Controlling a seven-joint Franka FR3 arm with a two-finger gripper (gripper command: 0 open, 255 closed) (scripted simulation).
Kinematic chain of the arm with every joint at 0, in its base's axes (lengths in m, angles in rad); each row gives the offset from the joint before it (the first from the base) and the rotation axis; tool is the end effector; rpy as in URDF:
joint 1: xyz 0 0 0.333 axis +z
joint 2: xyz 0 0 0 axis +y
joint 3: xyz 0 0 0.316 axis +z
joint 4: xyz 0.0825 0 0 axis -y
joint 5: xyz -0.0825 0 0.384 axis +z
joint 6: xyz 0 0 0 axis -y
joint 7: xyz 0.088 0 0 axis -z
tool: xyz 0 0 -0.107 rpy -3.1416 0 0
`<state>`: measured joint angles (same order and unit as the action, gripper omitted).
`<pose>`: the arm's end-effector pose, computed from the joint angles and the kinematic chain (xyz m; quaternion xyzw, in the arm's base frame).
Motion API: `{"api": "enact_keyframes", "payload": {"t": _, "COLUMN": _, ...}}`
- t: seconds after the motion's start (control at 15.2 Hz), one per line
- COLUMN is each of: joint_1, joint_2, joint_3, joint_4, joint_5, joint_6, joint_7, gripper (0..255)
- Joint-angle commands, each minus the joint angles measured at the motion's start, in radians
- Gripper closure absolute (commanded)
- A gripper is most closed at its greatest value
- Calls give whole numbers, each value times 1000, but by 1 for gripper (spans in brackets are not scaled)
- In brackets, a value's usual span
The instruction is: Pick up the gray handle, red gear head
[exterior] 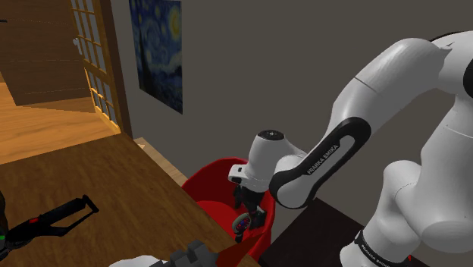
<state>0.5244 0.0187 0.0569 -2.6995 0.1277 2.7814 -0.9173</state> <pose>0.3504 0.2236 0.2298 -0.7705 -0.6362 -0.0352 0.0193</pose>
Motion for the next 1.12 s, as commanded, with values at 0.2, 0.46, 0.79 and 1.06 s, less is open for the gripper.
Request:
{"api": "enact_keyframes", "payload": {"t": 0.2, "joint_1": -2, "joint_2": 25, "joint_3": -1, "joint_4": 2, "joint_5": 4, "joint_6": 23, "joint_7": -8, "gripper": 255}}
{"api": "enact_keyframes", "payload": {"t": 0.46, "joint_1": -2, "joint_2": 25, "joint_3": -1, "joint_4": 2, "joint_5": 5, "joint_6": 23, "joint_7": -8, "gripper": 255}}
{"api": "enact_keyframes", "payload": {"t": 0.79, "joint_1": -1, "joint_2": 9, "joint_3": -1, "joint_4": 1, "joint_5": 2, "joint_6": 8, "joint_7": -5, "gripper": 255}}
{"api": "enact_keyframes", "payload": {"t": 1.06, "joint_1": -3, "joint_2": -56, "joint_3": -3, "joint_4": 2, "joint_5": -9, "joint_6": -58, "joint_7": 5, "gripper": 255}}
